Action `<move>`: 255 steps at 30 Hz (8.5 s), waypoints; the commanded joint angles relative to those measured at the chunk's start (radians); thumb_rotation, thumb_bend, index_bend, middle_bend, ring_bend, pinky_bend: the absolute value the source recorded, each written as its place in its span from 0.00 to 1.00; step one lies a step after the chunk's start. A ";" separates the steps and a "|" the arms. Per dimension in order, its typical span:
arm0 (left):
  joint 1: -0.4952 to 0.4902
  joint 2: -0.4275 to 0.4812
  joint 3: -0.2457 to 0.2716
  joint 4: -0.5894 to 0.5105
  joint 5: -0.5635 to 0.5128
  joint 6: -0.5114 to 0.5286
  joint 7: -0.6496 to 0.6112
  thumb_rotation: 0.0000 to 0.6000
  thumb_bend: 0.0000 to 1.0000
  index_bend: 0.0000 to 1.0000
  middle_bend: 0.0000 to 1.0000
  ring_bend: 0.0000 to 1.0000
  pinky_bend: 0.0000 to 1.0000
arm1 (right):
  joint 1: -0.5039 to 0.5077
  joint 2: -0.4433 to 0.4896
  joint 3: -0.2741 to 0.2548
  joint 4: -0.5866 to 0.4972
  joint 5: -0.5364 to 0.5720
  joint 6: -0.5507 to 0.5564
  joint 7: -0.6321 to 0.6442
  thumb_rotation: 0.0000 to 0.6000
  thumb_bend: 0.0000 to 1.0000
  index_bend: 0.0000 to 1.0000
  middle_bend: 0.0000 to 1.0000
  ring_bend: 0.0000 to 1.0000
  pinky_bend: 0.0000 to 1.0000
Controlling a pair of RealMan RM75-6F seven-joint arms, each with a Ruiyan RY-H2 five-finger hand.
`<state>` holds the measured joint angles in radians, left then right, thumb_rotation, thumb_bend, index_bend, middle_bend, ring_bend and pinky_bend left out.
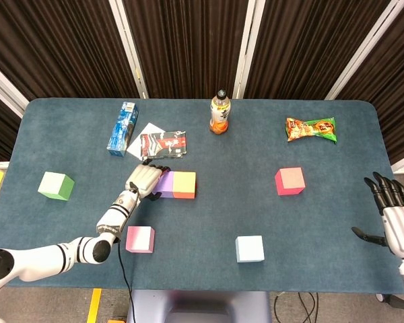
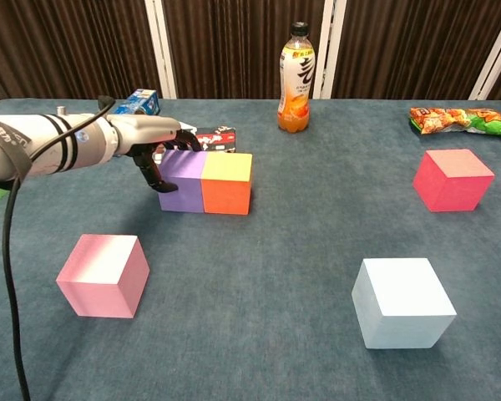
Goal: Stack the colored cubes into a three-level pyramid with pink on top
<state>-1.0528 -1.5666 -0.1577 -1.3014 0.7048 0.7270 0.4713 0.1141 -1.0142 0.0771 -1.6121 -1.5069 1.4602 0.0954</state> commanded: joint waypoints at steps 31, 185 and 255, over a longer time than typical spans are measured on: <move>-0.008 0.027 0.017 -0.070 -0.055 0.041 -0.001 1.00 0.35 0.00 0.00 0.00 0.10 | 0.001 -0.003 0.004 0.020 -0.005 0.000 0.024 1.00 0.13 0.00 0.03 0.00 0.00; 0.489 0.364 -0.003 -0.343 0.546 0.322 -0.492 1.00 0.35 0.00 0.00 0.00 0.06 | 0.877 -0.543 0.187 0.312 0.844 -0.762 -0.326 1.00 0.27 0.16 0.22 0.03 0.07; 0.387 0.185 0.043 0.434 0.431 -0.173 -0.513 1.00 0.38 0.18 0.21 0.17 0.13 | 0.333 0.097 0.079 -0.284 0.227 -0.329 0.016 1.00 0.27 0.20 0.21 0.04 0.12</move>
<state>-0.6616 -1.3724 -0.1052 -0.8772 1.1152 0.5592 -0.0023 0.4485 -0.9156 0.1554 -1.8976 -1.2822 1.1298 0.1115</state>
